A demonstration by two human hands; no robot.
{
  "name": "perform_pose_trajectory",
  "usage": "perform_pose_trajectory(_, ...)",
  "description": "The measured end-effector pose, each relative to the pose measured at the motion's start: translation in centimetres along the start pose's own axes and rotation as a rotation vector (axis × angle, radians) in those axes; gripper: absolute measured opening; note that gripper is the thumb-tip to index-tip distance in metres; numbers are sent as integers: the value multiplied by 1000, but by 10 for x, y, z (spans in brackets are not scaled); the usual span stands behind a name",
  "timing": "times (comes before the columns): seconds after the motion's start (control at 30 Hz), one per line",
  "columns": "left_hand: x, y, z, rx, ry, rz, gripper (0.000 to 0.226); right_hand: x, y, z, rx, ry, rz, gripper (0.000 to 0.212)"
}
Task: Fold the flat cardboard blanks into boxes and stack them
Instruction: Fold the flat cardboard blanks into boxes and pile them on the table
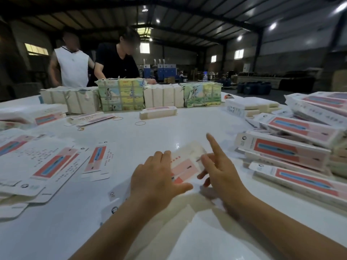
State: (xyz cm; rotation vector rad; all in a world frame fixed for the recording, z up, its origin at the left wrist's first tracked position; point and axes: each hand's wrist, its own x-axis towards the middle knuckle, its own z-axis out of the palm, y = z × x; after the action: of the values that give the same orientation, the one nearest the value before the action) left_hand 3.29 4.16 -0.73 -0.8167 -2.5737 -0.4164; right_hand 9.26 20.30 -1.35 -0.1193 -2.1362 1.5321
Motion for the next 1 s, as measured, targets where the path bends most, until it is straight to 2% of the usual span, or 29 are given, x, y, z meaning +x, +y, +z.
perform_pose_trajectory(0.1,-1,-3,-5,38,68,-61,90,-3,4,5,-280,-52,-149,40)
perform_pose_trajectory(0.2,-3,1,-6,166,108,-64,90,-4,6,8,-366,-58,-169,40)
perform_pose_trajectory(0.33,-5,4,-5,288,153,-35,88,-8,6,7,-602,-102,-233,35)
perform_pose_trajectory(0.4,-5,3,-6,318,162,-22,86,-9,4,8,-405,-100,-157,29)
perform_pose_trajectory(0.5,-5,2,-7,277,179,-18,87,-5,-7,6,294,-227,185,22)
perform_pose_trajectory(0.57,-4,3,-7,273,192,9,89,-4,-11,4,498,-301,283,21)
perform_pose_trajectory(0.7,-4,10,-5,246,185,80,86,-7,-8,4,373,-369,196,18)
perform_pose_trajectory(0.9,-3,-3,-14,-4,127,85,58,-6,-7,1,308,-377,99,19)
perform_pose_trajectory(1.0,-2,-6,-12,-98,-12,51,68,-7,-5,2,283,-307,52,11)
